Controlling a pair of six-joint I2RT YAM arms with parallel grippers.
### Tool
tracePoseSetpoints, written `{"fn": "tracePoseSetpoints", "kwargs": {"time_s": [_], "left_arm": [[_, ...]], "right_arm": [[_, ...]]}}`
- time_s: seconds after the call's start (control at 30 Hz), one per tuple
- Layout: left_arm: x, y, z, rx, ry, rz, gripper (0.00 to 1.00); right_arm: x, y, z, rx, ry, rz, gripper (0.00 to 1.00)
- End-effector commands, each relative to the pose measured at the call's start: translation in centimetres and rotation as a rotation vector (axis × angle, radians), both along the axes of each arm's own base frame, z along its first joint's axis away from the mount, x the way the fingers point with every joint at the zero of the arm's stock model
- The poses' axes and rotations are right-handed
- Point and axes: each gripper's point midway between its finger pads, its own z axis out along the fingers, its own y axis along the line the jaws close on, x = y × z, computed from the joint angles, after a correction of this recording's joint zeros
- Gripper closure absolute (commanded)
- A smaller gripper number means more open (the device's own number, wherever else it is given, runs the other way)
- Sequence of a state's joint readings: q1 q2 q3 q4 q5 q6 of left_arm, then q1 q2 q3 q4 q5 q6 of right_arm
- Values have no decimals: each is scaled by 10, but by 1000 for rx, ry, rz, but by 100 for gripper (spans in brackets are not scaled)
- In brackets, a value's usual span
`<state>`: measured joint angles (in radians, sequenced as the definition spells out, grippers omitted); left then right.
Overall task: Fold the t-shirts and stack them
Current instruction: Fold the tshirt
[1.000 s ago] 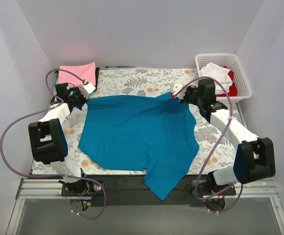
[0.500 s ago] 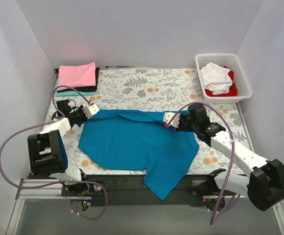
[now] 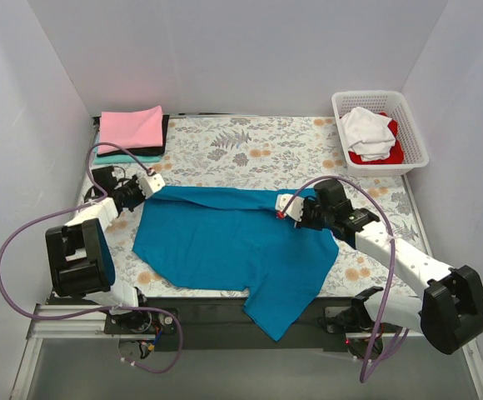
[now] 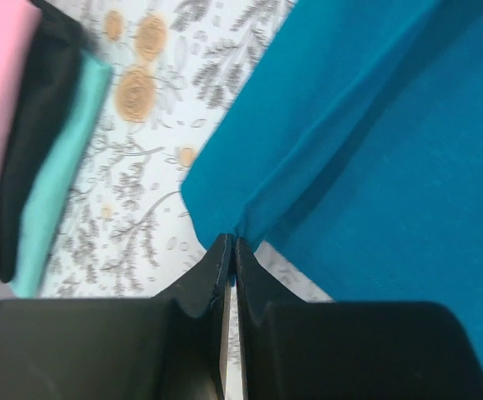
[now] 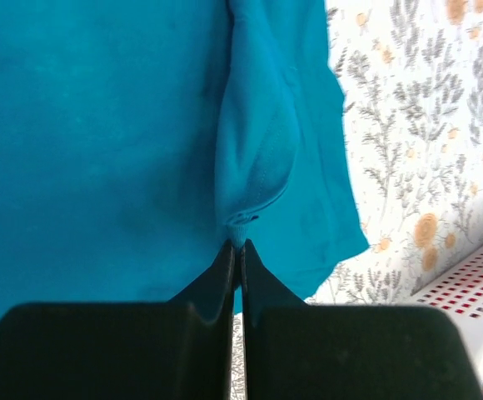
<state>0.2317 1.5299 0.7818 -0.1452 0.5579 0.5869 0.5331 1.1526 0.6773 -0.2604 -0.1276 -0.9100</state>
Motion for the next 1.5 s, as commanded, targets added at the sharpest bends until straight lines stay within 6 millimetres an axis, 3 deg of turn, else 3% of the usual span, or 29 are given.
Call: {"fn": "tracePoseSetpoints", "kwargs": {"time_s": [0.0, 0.13, 0.47, 0.7, 0.73, 0.77, 0.87, 0.9, 0.93, 0.97, 1.03, 1.13, 1.2, 1.23, 1.3, 1.47], "left_arm": [[20, 9, 35, -9, -82, 14, 100], [19, 11, 37, -9, -87, 10, 100], [-6, 7, 10, 77, -61, -86, 100], [-8, 10, -2, 88, -32, -83, 98], [-8, 11, -4, 89, -26, -81, 94], [-7, 12, -4, 96, -23, -79, 91], [-5, 17, 3, 87, -20, -70, 81], [-5, 14, 9, 60, -20, -82, 77], [-6, 15, 16, 30, -17, -80, 68], [-14, 10, 19, -11, 22, -89, 64], [-10, 0, 42, -64, 1, -117, 57], [-9, -13, 62, -145, 4, -114, 49], [0, -19, 61, -179, 60, -56, 48], [4, -20, 59, -194, 86, -28, 48], [11, -25, 52, -271, 159, 47, 48], [30, -31, 54, -355, 215, 142, 48]], "right_arm": [[15, 6, 43, 56, -72, -39, 99], [7, 11, 47, 81, -41, -16, 99], [-23, 6, 4, 28, 98, 15, 99], [-43, 11, -6, 26, 161, 62, 98], [-47, 12, -8, 24, 176, 72, 92], [-49, 12, -8, 21, 185, 78, 79], [-60, 14, -3, 21, 222, 127, 64], [-56, 16, 7, 38, 200, 123, 47], [-57, 16, 12, 45, 203, 112, 40], [-56, 16, 18, 55, 198, 105, 35], [-44, 14, 36, 92, 173, 63, 29], [-20, 1, 51, 158, 192, -50, 28], [-2, -9, 48, 205, 258, -160, 32], [10, -11, 57, 227, 259, -196, 34], [25, -20, 45, 256, 347, -317, 41], [64, -34, 42, 323, 431, -502, 52]]}}
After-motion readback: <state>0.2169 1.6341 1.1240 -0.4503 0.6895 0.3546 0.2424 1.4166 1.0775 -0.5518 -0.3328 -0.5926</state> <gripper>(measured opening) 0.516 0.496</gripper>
